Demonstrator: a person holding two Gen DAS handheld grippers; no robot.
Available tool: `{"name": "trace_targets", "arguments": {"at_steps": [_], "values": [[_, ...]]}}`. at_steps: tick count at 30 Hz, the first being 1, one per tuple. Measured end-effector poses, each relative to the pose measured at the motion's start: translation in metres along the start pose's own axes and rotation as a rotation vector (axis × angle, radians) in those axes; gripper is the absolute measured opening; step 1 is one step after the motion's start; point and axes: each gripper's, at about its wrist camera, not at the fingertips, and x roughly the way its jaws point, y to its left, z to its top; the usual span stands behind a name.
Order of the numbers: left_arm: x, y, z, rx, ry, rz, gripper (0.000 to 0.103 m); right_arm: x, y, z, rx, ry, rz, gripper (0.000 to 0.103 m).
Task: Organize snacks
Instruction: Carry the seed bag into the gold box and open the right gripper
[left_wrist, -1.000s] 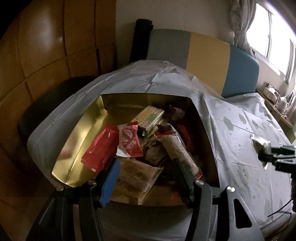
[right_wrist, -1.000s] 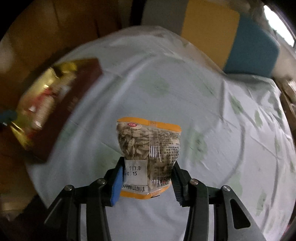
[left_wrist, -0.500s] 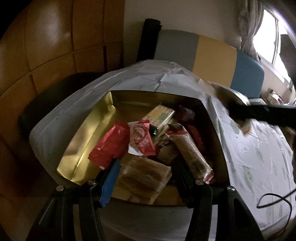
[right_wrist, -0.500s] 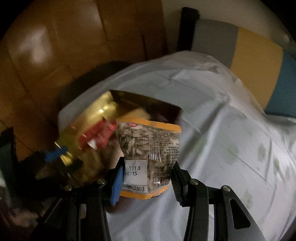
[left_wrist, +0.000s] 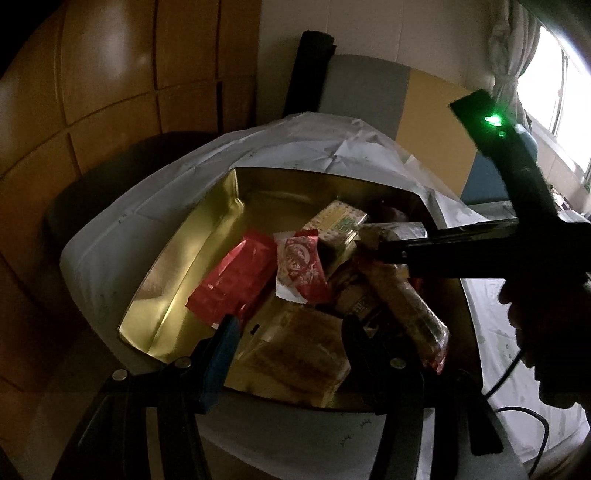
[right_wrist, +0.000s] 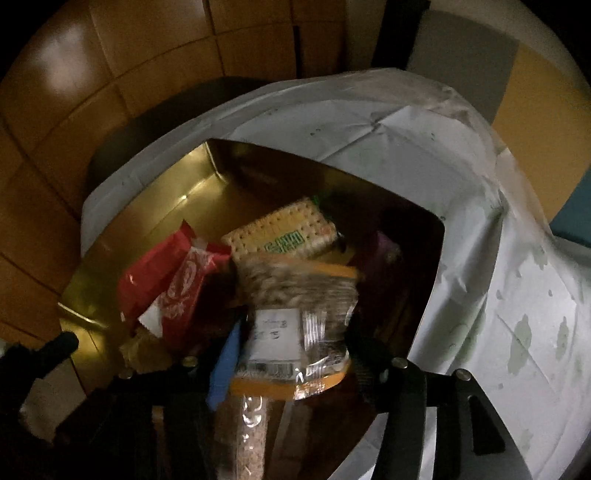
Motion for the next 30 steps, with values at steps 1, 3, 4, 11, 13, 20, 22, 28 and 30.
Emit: {"name": "trace_targets", "arguments": {"at_steps": [1, 3, 4, 11, 13, 20, 22, 28, 30], "values": [[0.0, -0.001, 0.0, 0.001, -0.001, -0.002, 0.058, -0.001, 0.0, -0.001, -0.004, -0.006, -0.004, 0.058], [0.0, -0.002, -0.001, 0.005, -0.001, -0.005, 0.058, -0.006, -0.002, -0.006, -0.006, -0.028, -0.014, 0.058], [0.0, -0.003, -0.001, 0.008, 0.0, -0.006, 0.058, -0.01, -0.002, -0.007, 0.0, -0.039, -0.009, 0.058], [0.0, -0.007, -0.001, 0.015, 0.005, -0.006, 0.058, -0.013, 0.0, -0.009, 0.019, -0.059, -0.033, 0.03], [0.0, -0.008, -0.001, 0.017, 0.006, -0.005, 0.058, -0.008, 0.0, -0.005, 0.031, -0.057, -0.04, 0.028], [-0.001, -0.011, -0.002, 0.026, 0.01, 0.004, 0.059, -0.008, 0.0, -0.003, 0.035, -0.058, -0.038, 0.028], [-0.001, -0.012, -0.002, 0.029, 0.009, 0.013, 0.059, -0.012, -0.002, -0.007, 0.047, -0.065, -0.028, 0.029], [-0.005, -0.015, -0.001, 0.031, 0.003, 0.03, 0.059, -0.034, -0.001, -0.02, 0.062, -0.127, -0.026, 0.046], [-0.008, -0.016, -0.001, 0.033, -0.003, 0.033, 0.059, -0.04, 0.001, -0.026, 0.058, -0.145, -0.03, 0.046]]}}
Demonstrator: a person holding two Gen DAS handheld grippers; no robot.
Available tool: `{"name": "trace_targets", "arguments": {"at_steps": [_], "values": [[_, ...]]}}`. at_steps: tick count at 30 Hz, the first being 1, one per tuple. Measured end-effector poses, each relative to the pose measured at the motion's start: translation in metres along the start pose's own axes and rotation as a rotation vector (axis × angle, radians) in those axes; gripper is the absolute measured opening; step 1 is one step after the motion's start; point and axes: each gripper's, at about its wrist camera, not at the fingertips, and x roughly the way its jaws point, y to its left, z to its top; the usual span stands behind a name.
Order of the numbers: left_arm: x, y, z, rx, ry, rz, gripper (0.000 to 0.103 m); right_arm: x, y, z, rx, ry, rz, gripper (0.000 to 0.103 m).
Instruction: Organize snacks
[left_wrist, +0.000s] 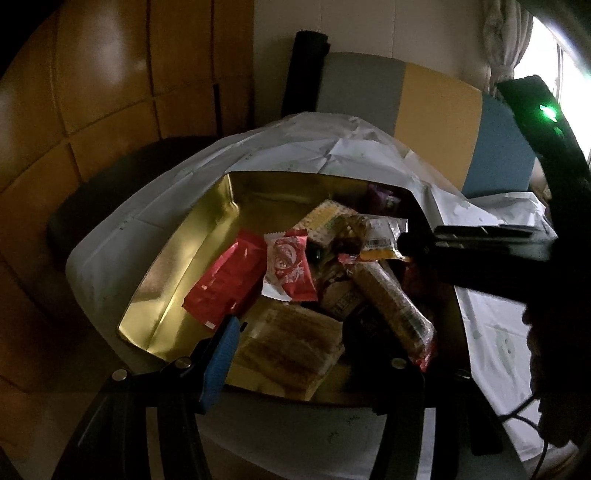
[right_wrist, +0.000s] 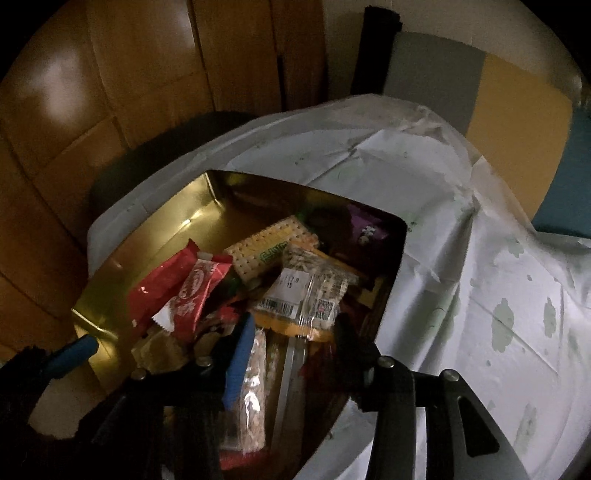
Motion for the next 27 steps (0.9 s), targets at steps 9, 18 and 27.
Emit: {"name": "trace_targets", "arguments": {"at_steps": [9, 18, 27], "values": [[-0.019, -0.009, -0.001, 0.016, -0.065, 0.004, 0.066, -0.035, 0.001, -0.024, 0.023, -0.083, -0.048, 0.054], [-0.042, -0.027, -0.008, 0.029, -0.136, 0.009, 0.067, -0.084, -0.011, -0.071, 0.148, -0.19, -0.15, 0.068], [-0.054, -0.041, -0.015, 0.053, -0.183, 0.038, 0.076, -0.102, -0.016, -0.105, 0.191, -0.217, -0.193, 0.073]]}}
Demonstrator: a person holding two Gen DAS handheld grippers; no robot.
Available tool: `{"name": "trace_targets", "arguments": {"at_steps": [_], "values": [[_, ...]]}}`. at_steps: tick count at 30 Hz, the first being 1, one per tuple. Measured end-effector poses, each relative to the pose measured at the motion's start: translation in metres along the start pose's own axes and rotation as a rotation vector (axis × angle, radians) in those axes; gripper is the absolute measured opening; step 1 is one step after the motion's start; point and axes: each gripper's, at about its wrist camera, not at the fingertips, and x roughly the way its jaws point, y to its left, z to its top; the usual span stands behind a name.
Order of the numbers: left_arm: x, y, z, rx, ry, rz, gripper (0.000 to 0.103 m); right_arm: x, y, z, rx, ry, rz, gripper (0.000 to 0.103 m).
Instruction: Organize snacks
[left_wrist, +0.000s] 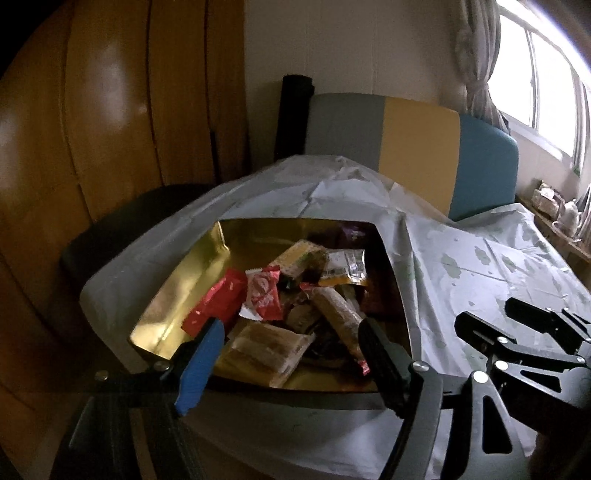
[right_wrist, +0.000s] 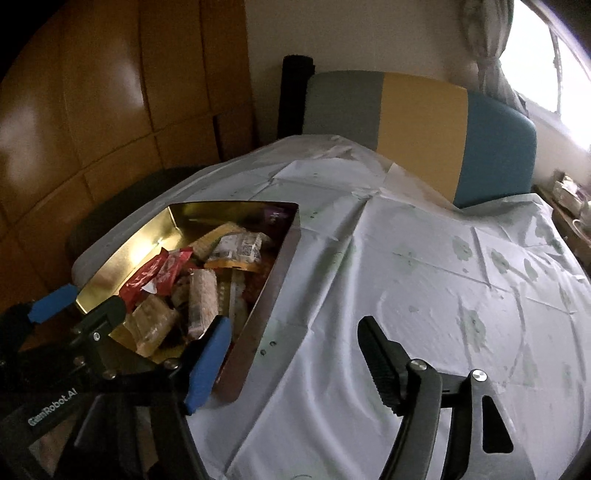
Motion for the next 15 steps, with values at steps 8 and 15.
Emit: {"name": "trace_targets", "arguments": {"at_steps": [8, 15], "values": [[-0.0034, -0.0015, -0.001, 0.0, -0.026, 0.065, 0.076, -0.0038, -0.0005, -0.0065, 0.005, -0.008, 0.003, 0.077], [-0.0072, -0.0002, -0.0012, -0.005, -0.041, 0.064, 0.076, -0.0038, 0.0004, -0.0096, 0.002, -0.006, 0.004, 0.078]]}}
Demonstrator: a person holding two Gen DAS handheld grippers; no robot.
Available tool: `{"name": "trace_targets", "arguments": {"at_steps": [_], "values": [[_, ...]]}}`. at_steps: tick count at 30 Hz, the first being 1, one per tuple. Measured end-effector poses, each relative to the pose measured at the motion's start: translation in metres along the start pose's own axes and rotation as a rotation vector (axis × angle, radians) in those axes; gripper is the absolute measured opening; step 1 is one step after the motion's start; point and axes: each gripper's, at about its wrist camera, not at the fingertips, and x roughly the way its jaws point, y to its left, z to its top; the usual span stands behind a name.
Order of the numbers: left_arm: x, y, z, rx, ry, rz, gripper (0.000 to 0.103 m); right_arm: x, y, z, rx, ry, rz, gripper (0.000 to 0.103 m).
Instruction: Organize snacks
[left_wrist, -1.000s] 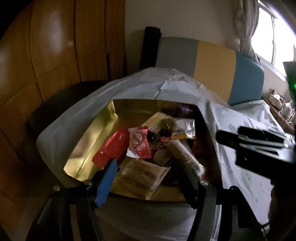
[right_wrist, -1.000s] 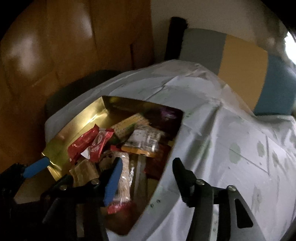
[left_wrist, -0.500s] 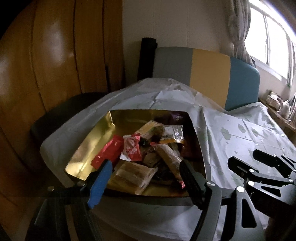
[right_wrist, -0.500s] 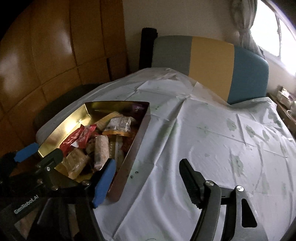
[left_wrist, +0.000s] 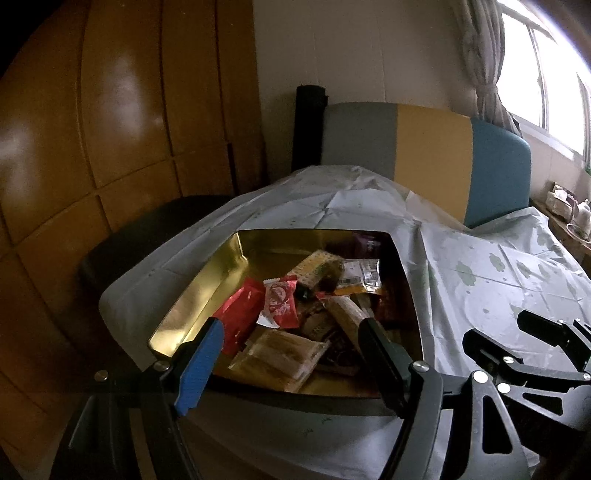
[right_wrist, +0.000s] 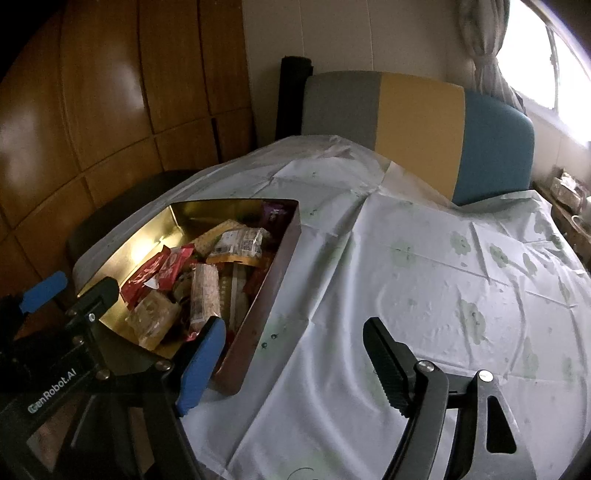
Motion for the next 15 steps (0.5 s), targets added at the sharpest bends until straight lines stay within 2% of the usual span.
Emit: {"name": "trace_targets", "arguments": {"at_steps": [15], "values": [[-0.0001, 0.0048, 0.0, -0.016, 0.001, 0.001, 0.076, -0.0014, 0.008, -0.0022, -0.026, -0.002, -0.003, 0.078]]}}
